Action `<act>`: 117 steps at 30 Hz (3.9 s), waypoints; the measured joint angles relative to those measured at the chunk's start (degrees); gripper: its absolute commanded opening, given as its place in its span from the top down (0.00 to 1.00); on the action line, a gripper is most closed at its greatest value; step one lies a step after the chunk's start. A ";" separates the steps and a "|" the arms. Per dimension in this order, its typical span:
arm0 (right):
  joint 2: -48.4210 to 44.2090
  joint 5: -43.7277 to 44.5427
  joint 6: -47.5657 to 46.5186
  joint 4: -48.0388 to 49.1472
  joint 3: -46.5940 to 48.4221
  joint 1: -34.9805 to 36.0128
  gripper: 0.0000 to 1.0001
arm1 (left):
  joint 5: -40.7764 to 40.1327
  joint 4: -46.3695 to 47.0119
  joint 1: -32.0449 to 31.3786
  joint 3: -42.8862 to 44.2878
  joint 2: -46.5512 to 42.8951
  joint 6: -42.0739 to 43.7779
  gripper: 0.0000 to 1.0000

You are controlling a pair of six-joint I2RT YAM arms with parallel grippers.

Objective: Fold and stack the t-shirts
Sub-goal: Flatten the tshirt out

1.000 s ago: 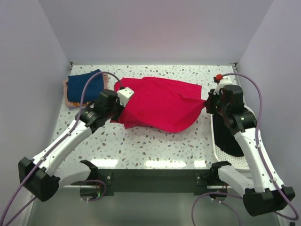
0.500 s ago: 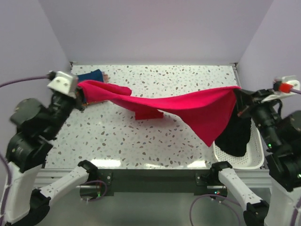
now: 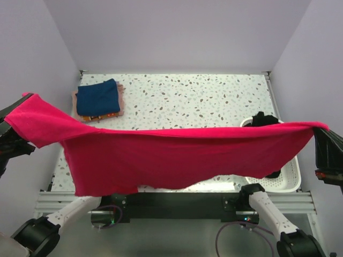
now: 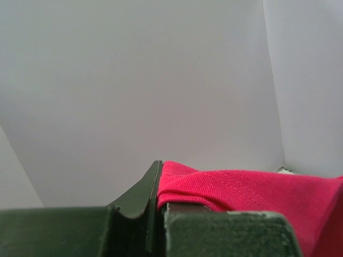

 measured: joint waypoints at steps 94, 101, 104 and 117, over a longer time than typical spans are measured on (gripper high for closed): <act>60.43 7.98 7.52 36.76 -61.55 8.39 0.75 | 8.39 39.89 9.16 -65.42 50.31 -21.03 0.00; 60.41 9.97 7.65 36.44 -61.53 8.44 0.83 | 7.41 39.76 9.16 -65.40 51.21 -21.00 0.00; 59.95 10.93 7.67 35.30 -61.53 8.48 0.82 | 6.23 39.43 9.16 -65.40 53.24 -21.03 0.00; 52.11 14.21 8.66 32.48 -61.86 6.03 0.90 | 4.35 39.80 9.11 -64.52 55.15 -20.72 0.00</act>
